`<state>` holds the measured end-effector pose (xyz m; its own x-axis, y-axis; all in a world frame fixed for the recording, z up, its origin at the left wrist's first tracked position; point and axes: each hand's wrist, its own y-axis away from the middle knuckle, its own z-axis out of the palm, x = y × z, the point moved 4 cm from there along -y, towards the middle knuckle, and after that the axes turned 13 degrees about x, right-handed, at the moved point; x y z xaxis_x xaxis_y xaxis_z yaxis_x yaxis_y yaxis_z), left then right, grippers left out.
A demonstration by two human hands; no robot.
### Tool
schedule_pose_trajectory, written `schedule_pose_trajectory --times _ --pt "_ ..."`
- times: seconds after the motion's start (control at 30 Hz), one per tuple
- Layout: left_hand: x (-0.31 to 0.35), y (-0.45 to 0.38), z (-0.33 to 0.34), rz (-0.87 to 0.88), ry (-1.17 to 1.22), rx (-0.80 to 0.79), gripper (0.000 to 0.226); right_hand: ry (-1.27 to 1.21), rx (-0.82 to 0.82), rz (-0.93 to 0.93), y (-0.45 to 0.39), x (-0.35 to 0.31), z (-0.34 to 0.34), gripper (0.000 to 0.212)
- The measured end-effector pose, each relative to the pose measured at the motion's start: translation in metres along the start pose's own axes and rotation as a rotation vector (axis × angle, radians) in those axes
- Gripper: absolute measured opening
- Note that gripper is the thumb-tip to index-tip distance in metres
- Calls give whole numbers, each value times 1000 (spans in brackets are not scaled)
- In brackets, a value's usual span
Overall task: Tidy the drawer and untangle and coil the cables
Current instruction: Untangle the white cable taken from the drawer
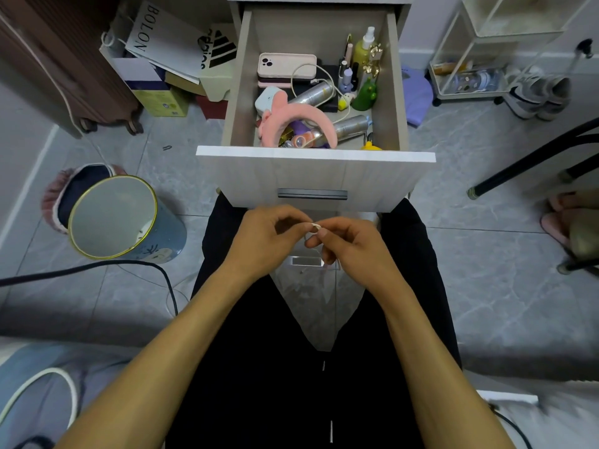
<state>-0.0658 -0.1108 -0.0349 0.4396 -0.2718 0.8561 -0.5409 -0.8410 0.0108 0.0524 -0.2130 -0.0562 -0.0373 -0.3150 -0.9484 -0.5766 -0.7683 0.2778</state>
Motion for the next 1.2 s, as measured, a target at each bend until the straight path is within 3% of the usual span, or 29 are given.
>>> schedule_pose_trajectory --times 0.13,0.37,0.53,0.67,0.73,0.8,1.07,1.13,1.2 --pt "-4 1 4 -98 64 -24 10 -146 34 46 -2 2 -6 12" --pt "3 6 16 -654 596 -137 14 -506 8 180 -6 7 -3 7" --pt "12 14 29 -833 756 -111 13 -534 19 195 -8 13 -5 2" --pt "9 16 33 -914 796 -95 16 -542 16 173 -7 15 -7 14" --pt "8 16 33 -898 807 -91 15 -551 8 155 -6 13 -6 8" --pt "4 14 30 -745 706 -79 13 -587 -2 167 -6 10 -6 4" --pt "26 -9 3 -27 -101 -172 10 -438 -5 171 -6 9 -13 10" --pt "28 -11 5 2 -159 -161 9 -426 22 188 -6 9 -13 12" --pt "23 -10 8 -126 -50 -161 10 -445 52 190 -6 9 -15 15"
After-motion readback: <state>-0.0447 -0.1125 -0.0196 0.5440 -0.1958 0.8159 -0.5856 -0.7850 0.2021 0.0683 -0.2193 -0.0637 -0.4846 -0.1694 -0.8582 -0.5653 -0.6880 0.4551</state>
